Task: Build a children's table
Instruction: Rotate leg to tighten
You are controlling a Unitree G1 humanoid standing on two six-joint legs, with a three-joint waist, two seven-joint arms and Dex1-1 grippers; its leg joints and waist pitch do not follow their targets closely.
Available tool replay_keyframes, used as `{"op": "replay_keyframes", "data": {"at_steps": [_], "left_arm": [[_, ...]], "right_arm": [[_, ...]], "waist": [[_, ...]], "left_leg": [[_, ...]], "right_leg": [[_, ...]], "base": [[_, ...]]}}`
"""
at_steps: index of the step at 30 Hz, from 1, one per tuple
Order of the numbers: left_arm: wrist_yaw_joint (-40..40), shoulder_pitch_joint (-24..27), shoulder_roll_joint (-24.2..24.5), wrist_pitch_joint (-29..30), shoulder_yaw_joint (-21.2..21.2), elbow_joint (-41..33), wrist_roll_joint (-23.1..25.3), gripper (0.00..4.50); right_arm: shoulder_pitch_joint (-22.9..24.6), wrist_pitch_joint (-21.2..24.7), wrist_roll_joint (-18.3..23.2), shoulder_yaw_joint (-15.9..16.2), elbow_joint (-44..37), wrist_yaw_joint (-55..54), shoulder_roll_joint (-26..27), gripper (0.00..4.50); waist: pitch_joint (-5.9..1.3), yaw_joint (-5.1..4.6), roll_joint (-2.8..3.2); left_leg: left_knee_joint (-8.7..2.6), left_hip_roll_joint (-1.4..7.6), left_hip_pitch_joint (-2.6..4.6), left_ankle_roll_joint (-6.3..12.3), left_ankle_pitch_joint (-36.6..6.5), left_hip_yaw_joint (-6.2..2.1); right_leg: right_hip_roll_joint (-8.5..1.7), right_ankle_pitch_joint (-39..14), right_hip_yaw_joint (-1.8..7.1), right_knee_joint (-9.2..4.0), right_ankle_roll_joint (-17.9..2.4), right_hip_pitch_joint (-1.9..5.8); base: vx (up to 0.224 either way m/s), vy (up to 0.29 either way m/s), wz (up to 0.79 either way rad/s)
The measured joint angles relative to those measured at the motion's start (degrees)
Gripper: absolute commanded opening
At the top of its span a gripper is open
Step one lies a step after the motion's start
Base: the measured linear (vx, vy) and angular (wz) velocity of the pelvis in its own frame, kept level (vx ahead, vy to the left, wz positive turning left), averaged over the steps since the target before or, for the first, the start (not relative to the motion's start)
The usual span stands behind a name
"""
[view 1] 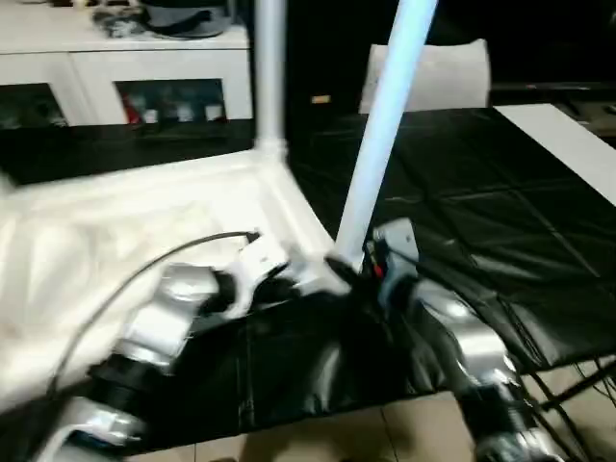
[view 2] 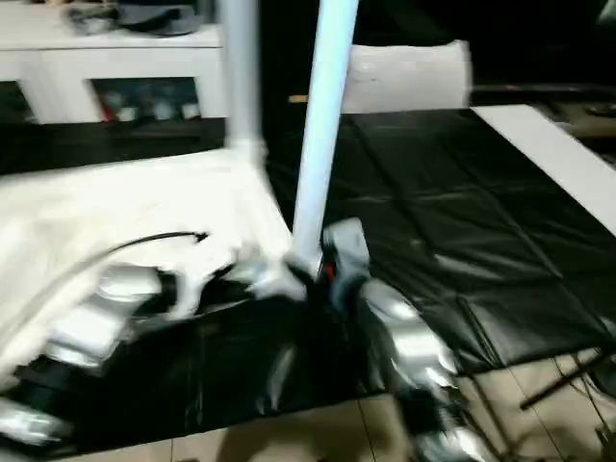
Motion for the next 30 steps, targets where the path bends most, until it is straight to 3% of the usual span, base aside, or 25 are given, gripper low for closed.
{"op": "replay_keyframes", "data": {"at_steps": [2,5,9,12,16,20,24,30], "left_arm": [[3.97,-0.56,-2.53,1.99,0.47,0.08,1.32,0.0],[7.2,-1.21,-4.94,3.95,0.47,0.05,2.01,0.0],[8.87,-1.88,-4.78,3.91,0.71,0.01,2.45,0.0],[7.39,-2.48,-2.2,3.04,0.48,-0.34,2.04,0.0],[2.62,-2.32,1.47,-0.07,0.43,-0.33,1.36,0.0],[-1.76,-1.54,4.34,-3.22,0.33,0.08,-0.01,0.0],[-8.31,-0.74,7.91,-7.49,-0.56,0.77,-1.52,0.0],[-20.2,-0.77,13.22,-15.56,-3.16,2.74,-2.87,0.0]], "right_arm": [[-2.63,-0.04,-1.43,-1.13,2.89,-5.59,2.59,2.72],[-3.8,-0.99,-2.23,-2.23,4.23,-8.86,3.84,3.42],[-3.46,-3.13,-2.16,-2.93,4.04,-8.76,5.23,3.72],[-1.03,-4.76,-1.15,-1.78,1.36,-4.59,3.82,4.0],[4.56,-5.45,0.73,0.89,-3.04,5.13,-2.47,4.32],[6.02,-6.54,1.82,0.77,-5.85,11.78,-7.05,4.42],[6.73,-7.57,3.46,0.04,-7.7,18.63,-12.65,4.42],[7.21,-9.39,3.66,4.12,-9.78,32.59,-22.43,4.42]], "waist": [[0.0,-0.15,0.01],[0.0,-0.06,0.01],[-0.01,-0.1,-0.01],[-0.02,0.15,0.0],[0.01,0.33,0.04],[0.06,0.71,0.1],[0.08,1.79,0.13],[0.17,3.67,0.26]], "left_leg": [[0.0,-0.01,0.01,0.0,0.0,0.0],[-0.09,-0.07,-0.09,0.09,-0.05,0.01],[-0.4,-0.11,-0.66,0.12,-0.1,0.06],[-0.54,-0.05,-1.25,0.27,0.03,0.06],[-0.54,0.11,-1.41,0.43,0.05,0.07],[-0.35,0.14,-1.36,0.34,0.02,0.09],[-0.1,0.18,-1.05,0.07,-0.12,0.12],[0.17,0.24,-0.9,0.07,-0.11,0.16]], "right_leg": [[0.0,0.0,0.01,-0.01,0.0,0.02],[0.0,0.01,0.06,-0.23,0.02,0.02],[0.0,0.29,0.1,-0.27,0.09,-0.25],[0.08,0.43,0.1,-0.01,-0.25,-0.97],[0.19,0.22,0.02,0.14,-0.43,-1.18],[0.18,0.22,0.03,0.34,-0.45,-1.19],[0.15,0.24,0.04,0.53,-0.47,-1.11],[0.1,0.1,0.05,0.57,-0.16,-0.75]], "base": [[0.0,0.0,0.0],[0.0,0.0,0.0],[0.0,0.0,0.0],[0.0,0.0,0.0],[0.0,0.0,0.0],[0.0,0.0,0.0],[0.0,0.0,0.0],[0.0,0.0,0.0]]}}
